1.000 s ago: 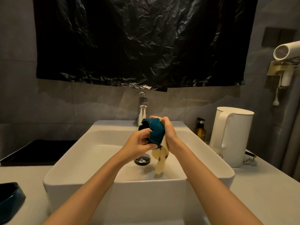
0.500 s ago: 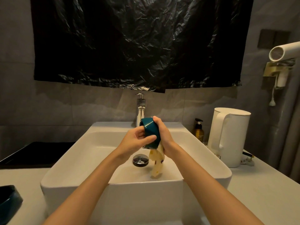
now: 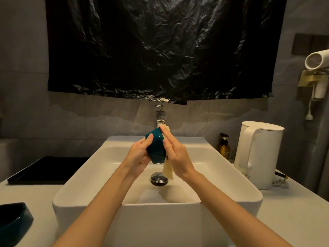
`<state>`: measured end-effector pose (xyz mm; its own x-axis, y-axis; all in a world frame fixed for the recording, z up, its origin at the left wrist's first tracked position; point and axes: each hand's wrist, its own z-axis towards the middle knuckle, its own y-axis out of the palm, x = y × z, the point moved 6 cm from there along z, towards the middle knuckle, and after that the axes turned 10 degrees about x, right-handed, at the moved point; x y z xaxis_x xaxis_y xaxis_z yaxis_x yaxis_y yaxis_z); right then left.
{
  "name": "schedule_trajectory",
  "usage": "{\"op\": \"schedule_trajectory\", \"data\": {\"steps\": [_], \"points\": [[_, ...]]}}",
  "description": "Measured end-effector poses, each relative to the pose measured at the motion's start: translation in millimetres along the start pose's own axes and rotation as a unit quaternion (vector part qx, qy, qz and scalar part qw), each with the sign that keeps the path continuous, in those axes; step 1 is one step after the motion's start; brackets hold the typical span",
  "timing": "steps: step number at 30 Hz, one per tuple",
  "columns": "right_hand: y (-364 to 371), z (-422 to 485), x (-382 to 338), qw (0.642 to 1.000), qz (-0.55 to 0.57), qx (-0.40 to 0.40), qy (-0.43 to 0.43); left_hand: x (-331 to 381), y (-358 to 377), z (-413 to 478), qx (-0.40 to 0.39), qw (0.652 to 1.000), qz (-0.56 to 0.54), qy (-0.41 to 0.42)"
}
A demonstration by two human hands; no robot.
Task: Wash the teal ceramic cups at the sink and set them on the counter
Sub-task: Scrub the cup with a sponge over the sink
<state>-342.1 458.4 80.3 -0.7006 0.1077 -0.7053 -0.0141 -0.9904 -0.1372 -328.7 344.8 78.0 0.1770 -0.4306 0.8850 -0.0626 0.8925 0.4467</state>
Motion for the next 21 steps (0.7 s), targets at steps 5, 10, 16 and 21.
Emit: {"op": "schedule_trajectory", "data": {"steps": [5, 10, 16, 21], "points": [[-2, 5, 3, 0.999, -0.051, 0.009, 0.004, -2, 0, -3, -0.003, 0.999, 0.034, -0.006], [3, -7, -16, 0.986, -0.108, -0.018, -0.129, 0, -9, 0, 0.032, 0.999, -0.006, -0.024], [3, 5, -7, 0.989, -0.122, 0.016, -0.076, -2, -6, -5, 0.021, 0.999, -0.012, -0.036], [5, -6, -19, 0.971, -0.158, -0.010, -0.180, 2, -7, -5, 0.020, 0.998, -0.041, -0.040]]}}
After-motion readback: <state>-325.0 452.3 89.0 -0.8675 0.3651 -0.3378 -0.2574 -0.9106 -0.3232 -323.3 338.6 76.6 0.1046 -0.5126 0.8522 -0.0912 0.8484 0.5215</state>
